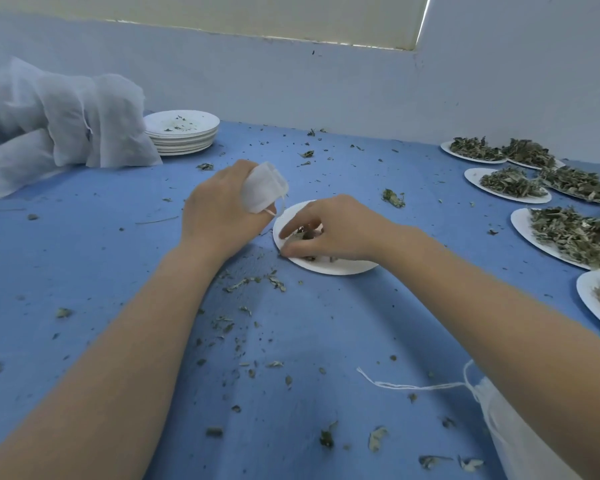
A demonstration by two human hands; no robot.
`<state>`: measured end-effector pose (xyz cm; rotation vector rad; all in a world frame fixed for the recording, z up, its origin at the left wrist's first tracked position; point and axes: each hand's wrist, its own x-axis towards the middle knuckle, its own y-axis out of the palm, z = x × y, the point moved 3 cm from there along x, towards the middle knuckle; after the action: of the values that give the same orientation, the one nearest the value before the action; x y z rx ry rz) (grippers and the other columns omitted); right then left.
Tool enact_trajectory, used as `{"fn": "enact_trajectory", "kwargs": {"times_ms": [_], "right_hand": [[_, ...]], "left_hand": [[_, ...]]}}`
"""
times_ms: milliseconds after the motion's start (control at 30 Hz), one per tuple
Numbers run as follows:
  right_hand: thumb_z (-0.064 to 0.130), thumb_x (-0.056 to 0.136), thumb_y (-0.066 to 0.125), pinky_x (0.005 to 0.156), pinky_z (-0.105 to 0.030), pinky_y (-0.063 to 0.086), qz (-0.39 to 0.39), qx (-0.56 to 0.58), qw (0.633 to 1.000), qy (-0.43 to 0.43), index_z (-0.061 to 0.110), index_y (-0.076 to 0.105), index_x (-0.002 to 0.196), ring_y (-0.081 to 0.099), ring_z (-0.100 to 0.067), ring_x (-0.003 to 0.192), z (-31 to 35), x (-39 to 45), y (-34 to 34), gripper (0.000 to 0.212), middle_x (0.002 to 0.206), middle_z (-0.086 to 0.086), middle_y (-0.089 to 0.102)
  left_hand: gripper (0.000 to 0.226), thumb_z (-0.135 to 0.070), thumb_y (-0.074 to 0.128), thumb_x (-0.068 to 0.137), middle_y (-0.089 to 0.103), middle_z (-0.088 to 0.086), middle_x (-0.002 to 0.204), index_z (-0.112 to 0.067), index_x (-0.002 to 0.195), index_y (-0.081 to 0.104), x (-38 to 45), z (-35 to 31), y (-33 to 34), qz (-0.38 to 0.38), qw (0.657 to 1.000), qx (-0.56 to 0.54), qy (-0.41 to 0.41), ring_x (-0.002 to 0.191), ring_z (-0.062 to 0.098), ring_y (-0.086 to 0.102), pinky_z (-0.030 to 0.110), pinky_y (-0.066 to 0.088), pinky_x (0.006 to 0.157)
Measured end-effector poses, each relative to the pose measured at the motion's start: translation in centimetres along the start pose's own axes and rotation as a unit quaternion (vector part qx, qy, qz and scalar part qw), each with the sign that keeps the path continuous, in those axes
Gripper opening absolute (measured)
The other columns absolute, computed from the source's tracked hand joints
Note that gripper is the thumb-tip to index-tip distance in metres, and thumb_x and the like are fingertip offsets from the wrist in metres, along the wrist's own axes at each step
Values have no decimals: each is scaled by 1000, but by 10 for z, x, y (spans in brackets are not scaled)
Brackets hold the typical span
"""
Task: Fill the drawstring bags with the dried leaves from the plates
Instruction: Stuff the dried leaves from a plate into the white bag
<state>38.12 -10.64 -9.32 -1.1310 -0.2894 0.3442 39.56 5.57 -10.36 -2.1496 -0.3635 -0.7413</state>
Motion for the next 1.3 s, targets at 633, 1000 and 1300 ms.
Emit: {"fn": "enact_trajectory", "kwargs": {"times_ms": [633, 1000, 1300], "right_hand": [[37, 90, 54, 71, -25, 38, -46, -46, 989, 133, 28, 57, 112, 50, -12, 95, -47, -11, -24, 24, 113, 5, 58], [47, 86, 58, 65, -25, 36, -8, -111, 988, 108, 27, 62, 114, 47, -12, 86, -33, -9, -10, 34, 96, 3, 53], [21, 89, 62, 53, -6, 35, -71, -59, 993, 69, 18, 73, 103, 50, -7, 70, -29, -15, -11, 18, 79, 5, 67]], "left_hand": [[41, -34, 63, 76, 62, 3, 106, -20, 113, 54, -2, -2, 4, 49, 999, 15, -2, 93, 29, 55, 36, 45, 75], [42, -32, 64, 76, 62, 4, 106, -19, 115, 55, -3, -3, 5, 54, 998, 14, 3, 94, 30, 55, 38, 45, 77], [45, -36, 66, 75, 62, 3, 109, -21, 116, 54, -4, -7, 7, 83, 996, 29, 14, 96, 31, 56, 41, 47, 79]]}}
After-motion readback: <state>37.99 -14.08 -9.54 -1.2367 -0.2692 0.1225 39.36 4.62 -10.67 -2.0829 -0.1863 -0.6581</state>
